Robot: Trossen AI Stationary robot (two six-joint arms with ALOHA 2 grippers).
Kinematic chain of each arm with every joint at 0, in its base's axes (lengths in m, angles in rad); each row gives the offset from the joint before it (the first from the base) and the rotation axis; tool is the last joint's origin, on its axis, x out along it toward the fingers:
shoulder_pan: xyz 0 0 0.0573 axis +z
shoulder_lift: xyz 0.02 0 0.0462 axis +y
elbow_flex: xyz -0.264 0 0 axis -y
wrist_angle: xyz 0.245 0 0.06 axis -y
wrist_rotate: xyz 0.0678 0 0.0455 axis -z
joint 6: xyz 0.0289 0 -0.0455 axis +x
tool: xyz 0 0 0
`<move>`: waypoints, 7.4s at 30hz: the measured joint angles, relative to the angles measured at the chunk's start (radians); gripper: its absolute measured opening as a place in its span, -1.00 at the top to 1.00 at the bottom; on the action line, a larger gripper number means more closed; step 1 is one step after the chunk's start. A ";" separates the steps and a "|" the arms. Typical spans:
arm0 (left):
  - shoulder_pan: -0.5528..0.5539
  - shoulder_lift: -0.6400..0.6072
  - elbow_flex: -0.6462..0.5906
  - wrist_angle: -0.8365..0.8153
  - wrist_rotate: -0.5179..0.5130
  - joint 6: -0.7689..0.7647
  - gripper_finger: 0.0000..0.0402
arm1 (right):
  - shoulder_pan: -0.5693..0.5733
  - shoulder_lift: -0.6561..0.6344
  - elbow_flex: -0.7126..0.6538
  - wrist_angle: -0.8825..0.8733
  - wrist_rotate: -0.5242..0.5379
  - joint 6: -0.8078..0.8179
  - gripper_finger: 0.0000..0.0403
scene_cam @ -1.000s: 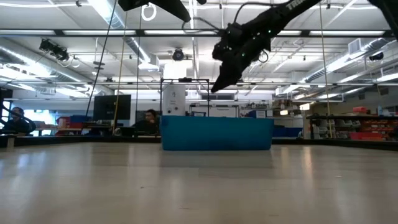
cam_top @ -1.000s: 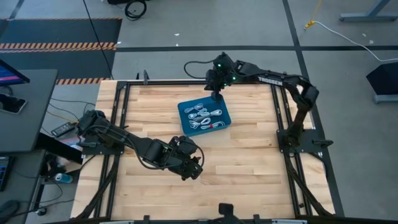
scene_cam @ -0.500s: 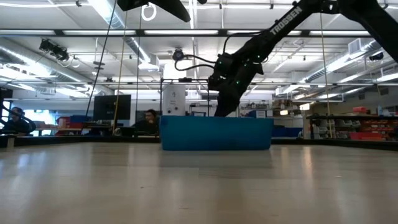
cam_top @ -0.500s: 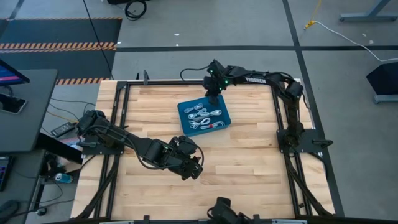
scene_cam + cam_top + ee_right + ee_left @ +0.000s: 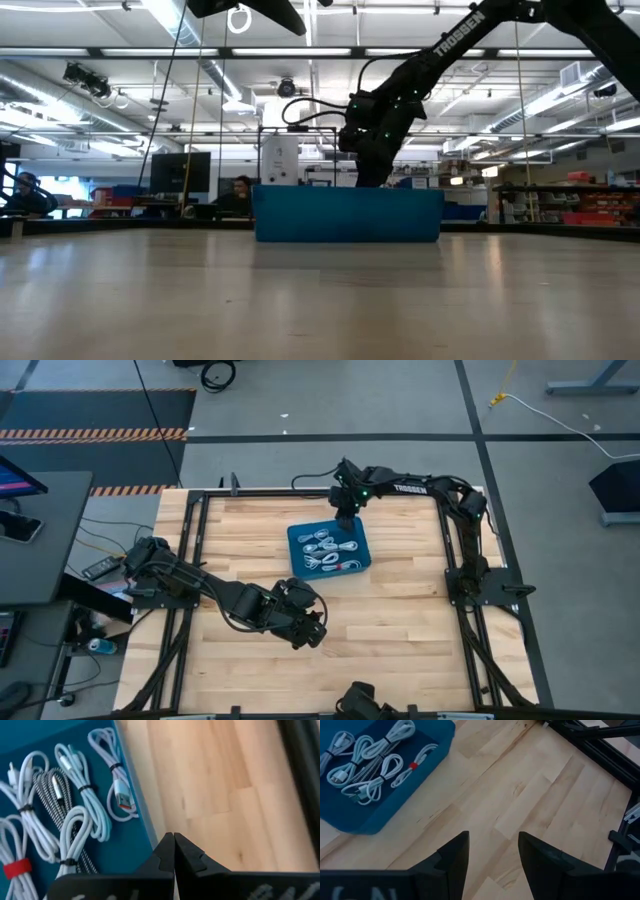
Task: Pick and place USB-C Cables
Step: Adjust the bin into the center of the table
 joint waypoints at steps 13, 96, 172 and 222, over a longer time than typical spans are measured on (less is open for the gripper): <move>0.000 0.000 0.000 0.000 0.000 0.000 0.12 | 0.108 0.000 -0.002 -0.078 0.025 -0.009 1.00; -0.293 -1.008 -0.966 -0.282 -0.248 -0.305 0.99 | 0.088 0.124 -0.002 0.330 -0.127 0.418 1.00; -0.481 -1.192 -1.275 0.221 -0.643 0.169 0.92 | 0.419 -0.536 -0.007 -0.052 0.185 0.343 0.98; 0.136 -1.740 -1.534 0.935 0.184 1.103 0.90 | 0.191 -0.320 -0.150 0.161 -0.031 0.376 0.98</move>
